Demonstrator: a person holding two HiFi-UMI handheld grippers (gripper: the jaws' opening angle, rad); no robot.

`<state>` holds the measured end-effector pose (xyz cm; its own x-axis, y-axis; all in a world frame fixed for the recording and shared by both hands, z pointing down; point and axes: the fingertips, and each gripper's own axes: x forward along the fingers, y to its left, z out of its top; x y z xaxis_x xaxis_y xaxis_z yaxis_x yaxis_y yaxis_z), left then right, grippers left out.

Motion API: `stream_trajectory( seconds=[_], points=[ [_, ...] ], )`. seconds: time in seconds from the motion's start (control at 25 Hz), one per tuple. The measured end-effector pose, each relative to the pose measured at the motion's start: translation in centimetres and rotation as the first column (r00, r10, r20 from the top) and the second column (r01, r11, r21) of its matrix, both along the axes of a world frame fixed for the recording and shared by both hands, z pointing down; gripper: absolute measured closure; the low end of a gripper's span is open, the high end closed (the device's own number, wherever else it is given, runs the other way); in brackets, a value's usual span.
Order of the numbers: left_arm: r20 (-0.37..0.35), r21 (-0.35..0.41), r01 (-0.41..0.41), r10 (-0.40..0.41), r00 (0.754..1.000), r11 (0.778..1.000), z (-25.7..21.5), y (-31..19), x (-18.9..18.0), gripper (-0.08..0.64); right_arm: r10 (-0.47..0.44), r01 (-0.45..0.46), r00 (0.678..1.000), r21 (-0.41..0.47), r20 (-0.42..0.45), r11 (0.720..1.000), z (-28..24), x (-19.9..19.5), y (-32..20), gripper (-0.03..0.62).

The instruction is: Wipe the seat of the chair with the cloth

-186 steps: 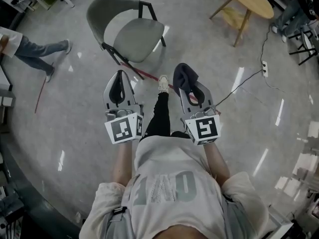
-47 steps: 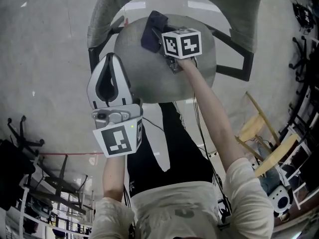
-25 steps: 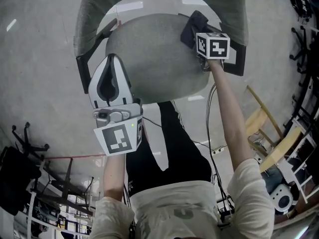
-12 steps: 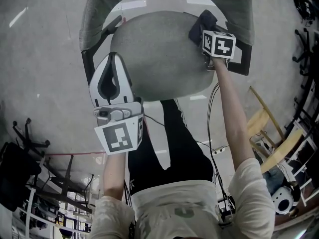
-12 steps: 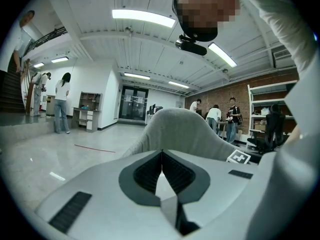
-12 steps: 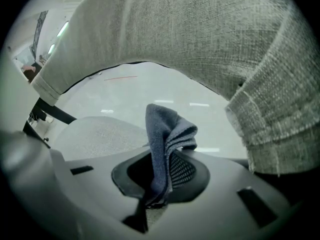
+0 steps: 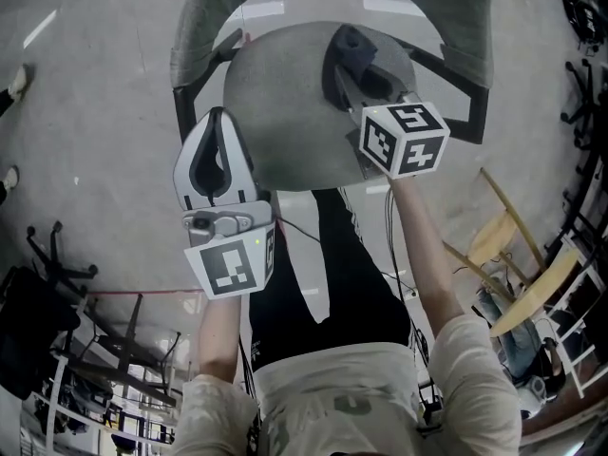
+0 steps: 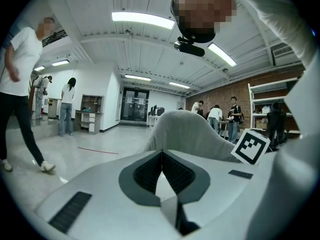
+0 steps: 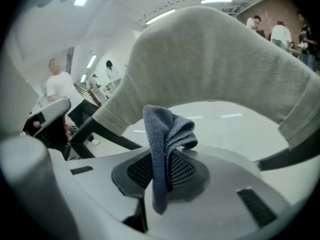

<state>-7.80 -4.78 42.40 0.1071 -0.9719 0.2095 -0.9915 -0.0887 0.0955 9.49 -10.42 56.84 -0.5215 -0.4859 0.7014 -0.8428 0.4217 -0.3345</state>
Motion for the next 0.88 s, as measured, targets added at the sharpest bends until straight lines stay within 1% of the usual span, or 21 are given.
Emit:
stream_trajectory(
  seconds=[0.08,0.16,0.28,0.36,0.44,0.56,0.72,0.88],
  points=[
    [0.009,0.008,0.012,-0.012,1.0,1.0,-0.3,0.3,-0.7,0.545,-0.065,0.069,0.992,-0.027,0.112,0.997,-0.2,-4.8,2.0,0.543],
    [0.016,0.015,0.026,-0.026,1.0,1.0,-0.4,0.7,-1.3,0.545,-0.115,0.134,0.972,-0.081,0.206,0.988,0.6,-9.2,4.5,0.543],
    [0.018,0.016,0.044,-0.044,0.999,0.999,-0.4,1.3,-2.2,0.545,-0.169,0.219,0.943,-0.151,0.288,0.964,2.9,-14.5,8.0,0.541],
    [0.019,0.013,0.053,-0.053,0.998,0.999,-0.3,1.7,-2.8,0.545,-0.173,0.246,0.933,-0.208,0.317,0.946,4.8,-16.6,10.0,0.543],
    [0.018,0.009,0.061,-0.062,0.998,0.998,-0.1,1.9,-3.1,0.545,-0.174,0.258,0.934,-0.254,0.312,0.932,6.4,-17.7,11.3,0.543],
    [0.011,0.005,0.069,-0.07,0.998,0.998,0.2,2.2,-3.3,0.545,-0.192,0.265,0.946,-0.28,0.262,0.923,8.7,-18.0,12.2,0.541],
    [0.0,0.001,0.066,-0.066,0.998,0.998,0.5,2.4,-3.1,0.545,-0.213,0.267,0.954,-0.276,0.21,0.924,10.2,-17.7,11.9,0.543],
    [-0.002,-0.003,0.054,-0.054,0.999,0.999,0.5,2.3,-2.8,0.545,-0.26,0.299,0.95,-0.264,0.172,0.917,10.4,-17.4,11.6,0.542]
  ],
)
